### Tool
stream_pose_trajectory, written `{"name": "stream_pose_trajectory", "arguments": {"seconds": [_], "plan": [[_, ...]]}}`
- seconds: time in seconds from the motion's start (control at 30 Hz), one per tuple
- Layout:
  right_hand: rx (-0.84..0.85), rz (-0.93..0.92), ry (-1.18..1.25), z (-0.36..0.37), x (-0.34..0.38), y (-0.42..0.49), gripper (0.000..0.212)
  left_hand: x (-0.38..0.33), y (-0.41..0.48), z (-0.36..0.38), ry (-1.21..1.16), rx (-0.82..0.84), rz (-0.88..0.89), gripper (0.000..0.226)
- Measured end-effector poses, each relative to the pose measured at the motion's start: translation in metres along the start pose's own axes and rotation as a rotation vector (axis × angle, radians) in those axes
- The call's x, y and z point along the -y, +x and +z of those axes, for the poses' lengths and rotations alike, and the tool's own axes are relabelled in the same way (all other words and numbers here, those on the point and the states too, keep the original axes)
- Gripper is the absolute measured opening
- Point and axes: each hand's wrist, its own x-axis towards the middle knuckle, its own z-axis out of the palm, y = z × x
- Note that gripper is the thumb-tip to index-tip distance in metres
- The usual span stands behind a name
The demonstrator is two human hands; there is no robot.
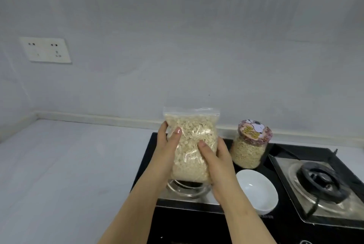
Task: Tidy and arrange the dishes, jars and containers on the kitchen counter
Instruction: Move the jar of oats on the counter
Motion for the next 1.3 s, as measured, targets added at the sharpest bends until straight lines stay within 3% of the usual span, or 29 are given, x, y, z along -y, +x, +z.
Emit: {"name": "stream_pose_trajectory", "arguments": {"seconds": [0.1,0.2,0.27,0.37,0.6,0.7,0.9,1.3], "plan": [[-0.074,-0.032,0.003,-0.030,0.007,-0.008,0.026,0.010,0.002,0.034,-0.018,0.071,-0.137,0.042],[-0.177,-0.044,0.001,-0.053,0.014,-0.020,0.073,0.018,-0.008,0.069,0.023,0.140,-0.105,0.025],[-0.242,-0.056,0.008,-0.066,0.016,-0.026,0.054,0.025,-0.010,0.085,0.043,0.192,-0.077,0.009],[-0.368,-0.093,-0.021,-0.089,0.024,-0.045,0.020,0.034,-0.016,0.113,0.081,0.269,-0.032,0.010],[-0.783,-0.173,-0.073,-0.158,0.028,-0.123,0.014,0.080,-0.071,0.191,0.105,0.574,-0.102,0.013],[-0.887,-0.200,-0.055,-0.188,0.035,-0.153,0.011,0.090,-0.097,0.226,0.097,0.677,-0.147,0.012],[-0.979,-0.234,-0.017,-0.253,0.054,-0.196,0.013,0.110,-0.138,0.299,0.118,0.772,-0.162,0.009],[-1.051,-0.234,-0.019,-0.456,0.124,-0.294,0.012,0.158,-0.247,0.503,0.169,0.819,-0.224,0.007]]}}
